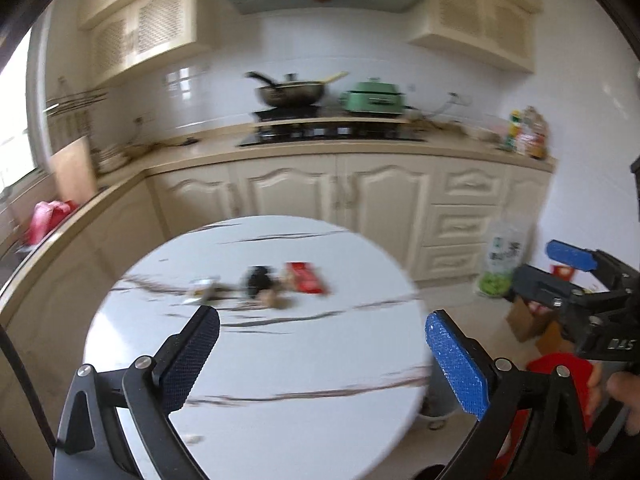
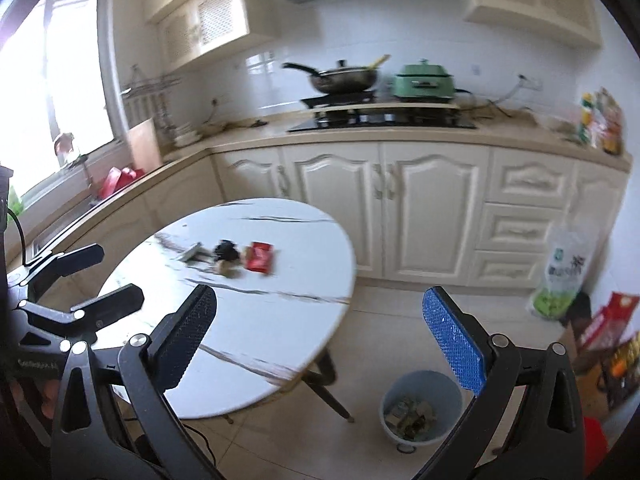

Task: Collect trash
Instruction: 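Move both open tools back over the table, then grasp the small white packet with left tool while right tool grasps the red candy packet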

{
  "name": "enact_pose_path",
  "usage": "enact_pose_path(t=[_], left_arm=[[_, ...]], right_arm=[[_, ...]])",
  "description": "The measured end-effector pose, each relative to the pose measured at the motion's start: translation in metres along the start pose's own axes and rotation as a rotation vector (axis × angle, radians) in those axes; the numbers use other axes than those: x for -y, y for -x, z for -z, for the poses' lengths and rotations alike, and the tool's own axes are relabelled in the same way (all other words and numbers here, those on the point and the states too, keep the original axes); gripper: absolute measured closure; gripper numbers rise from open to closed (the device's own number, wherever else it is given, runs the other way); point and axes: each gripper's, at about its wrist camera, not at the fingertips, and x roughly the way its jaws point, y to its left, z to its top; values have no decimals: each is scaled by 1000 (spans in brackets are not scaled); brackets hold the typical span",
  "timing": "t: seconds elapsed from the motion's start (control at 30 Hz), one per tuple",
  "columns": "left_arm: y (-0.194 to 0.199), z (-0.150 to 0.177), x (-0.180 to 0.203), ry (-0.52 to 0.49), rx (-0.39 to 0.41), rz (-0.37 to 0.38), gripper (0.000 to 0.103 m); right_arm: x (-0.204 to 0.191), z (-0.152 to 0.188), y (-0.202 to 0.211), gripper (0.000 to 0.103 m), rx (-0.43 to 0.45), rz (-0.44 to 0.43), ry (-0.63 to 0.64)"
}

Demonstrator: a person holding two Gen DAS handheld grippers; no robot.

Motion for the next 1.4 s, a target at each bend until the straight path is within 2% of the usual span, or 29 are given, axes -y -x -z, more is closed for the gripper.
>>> enact_pose_path(t=[0.2, 0.37, 0.43, 0.6, 0.77, 0.8, 0.9, 1.1, 1.2, 1.27, 1.3, 1.33, 1.4], left_arm=[[-8, 10, -65, 96, -56, -120, 1], [-23, 11, -105, 173, -111, -139, 1], [-29, 12, -115, 170, -136, -162, 1], [-62, 16, -129, 152, -194, -149, 1], [-120, 11, -136, 85, -254, -179, 1], [-144, -2, -136, 74, -269, -182, 2], [-191, -11, -132, 51, -306, -185, 2], [-251, -17, -138, 29, -355, -172, 4], [-280, -20, -139, 26, -373, -154, 17], [-287, -24, -146, 71, -369, -111, 48], [-288, -26, -149, 94, -377, -86, 59], [-288, -25, -153, 111, -383, -68, 65], [-290, -26, -153, 86, -381, -78, 70]], right_arm=[[-35, -18, -62, 0, -71, -52, 74], [-50, -24, -130, 0, -158, -70, 132], [-56, -23, -165, 0, -203, -68, 169], [-67, -10, -229, 3, -301, -82, 220], [-67, -6, -267, 3, -331, -98, 214], [-66, -7, -271, 3, -331, -99, 214], [-62, -10, -281, 3, -335, -107, 216], [-55, -10, -293, 3, -348, -130, 217], [-55, -8, -300, 3, -364, -137, 223], [-56, -9, -303, 3, -365, -135, 228], [-58, -9, -306, 3, -369, -135, 232], [-58, -10, -307, 3, -365, -134, 233], [-60, -11, -310, 3, -372, -137, 238]])
